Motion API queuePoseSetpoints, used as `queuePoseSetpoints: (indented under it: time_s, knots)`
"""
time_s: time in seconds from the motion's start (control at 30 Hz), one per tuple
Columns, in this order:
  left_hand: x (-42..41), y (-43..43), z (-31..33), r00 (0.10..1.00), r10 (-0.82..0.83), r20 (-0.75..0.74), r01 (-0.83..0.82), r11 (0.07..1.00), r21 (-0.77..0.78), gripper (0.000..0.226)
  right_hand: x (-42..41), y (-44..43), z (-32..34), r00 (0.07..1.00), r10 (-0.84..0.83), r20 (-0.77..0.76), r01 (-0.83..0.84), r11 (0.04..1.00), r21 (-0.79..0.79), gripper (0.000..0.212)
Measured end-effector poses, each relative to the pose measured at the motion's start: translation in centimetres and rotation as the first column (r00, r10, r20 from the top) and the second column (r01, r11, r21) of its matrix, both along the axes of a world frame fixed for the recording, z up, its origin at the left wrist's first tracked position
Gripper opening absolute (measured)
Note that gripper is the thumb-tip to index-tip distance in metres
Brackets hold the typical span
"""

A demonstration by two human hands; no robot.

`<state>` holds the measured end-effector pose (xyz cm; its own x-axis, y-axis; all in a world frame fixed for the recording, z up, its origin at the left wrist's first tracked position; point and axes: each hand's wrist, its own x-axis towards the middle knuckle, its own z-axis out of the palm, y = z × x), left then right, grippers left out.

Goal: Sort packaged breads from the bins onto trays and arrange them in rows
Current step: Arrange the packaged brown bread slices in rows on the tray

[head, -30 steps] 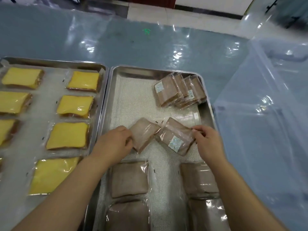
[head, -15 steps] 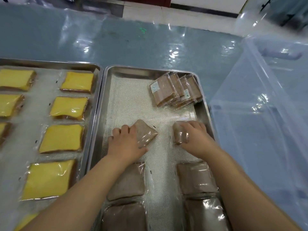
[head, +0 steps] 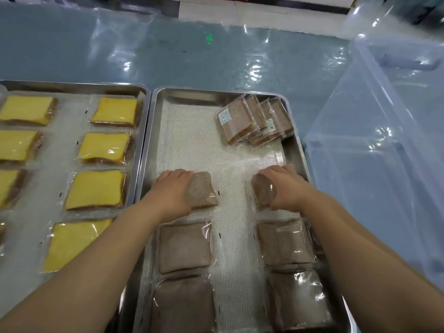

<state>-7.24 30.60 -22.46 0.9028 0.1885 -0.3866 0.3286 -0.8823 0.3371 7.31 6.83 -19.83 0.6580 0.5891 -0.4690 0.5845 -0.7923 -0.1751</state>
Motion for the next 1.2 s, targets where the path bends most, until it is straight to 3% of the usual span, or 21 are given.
queuePoseSetpoints:
  time_s: [0.37,0.47,0.57,0.7,0.83,0.97,1.1,1.2]
  knots:
    - [-1.3,0.1,0.9,0.998,-0.046,-0.045,0.043,0.996,-0.074,0.087,-1.3,-1.1,-0.3,0.996,-0.008,-0.084,0.008,1.000,0.000,0.093]
    - [-0.6,0.8,1.9,0.999,-0.009,-0.049,-0.001,0.982,-0.188,0.075,-0.6,-0.7,0.4,0.978,-0.077,-0.195,0.100,0.989,0.110,0.084]
    - [1.1,2.1,2.4,0.999,0.026,0.024,-0.021,0.977,-0.210,0.060,0.9,0.2,1.2,0.950,-0.196,-0.244,0.269,0.910,0.317,0.063]
    - [5.2,2.7,2.8,0.993,0.019,0.118,0.004,0.980,-0.198,0.046,3.7,2.3,1.3,0.921,-0.373,-0.112,0.381,0.804,0.457,0.032]
    - [10.0,2.7,2.6,0.983,0.109,0.150,-0.074,0.973,-0.221,0.042,6.9,4.7,1.2,0.852,-0.524,0.012,0.450,0.743,0.495,0.009]
    - [14.4,2.5,1.7,0.961,0.245,0.133,-0.197,0.934,-0.297,0.052,9.2,6.4,0.9,0.801,-0.596,0.053,0.489,0.703,0.517,0.028]
    - [17.5,1.5,0.6,0.945,0.326,0.040,-0.296,0.899,-0.324,0.037,10.8,7.6,0.4,0.827,-0.544,0.142,0.449,0.792,0.414,0.021]
    - [19.0,0.8,-0.3,0.901,0.432,-0.028,-0.402,0.812,-0.423,0.043,11.3,7.9,-0.1,0.845,-0.512,0.157,0.428,0.822,0.376,0.027]
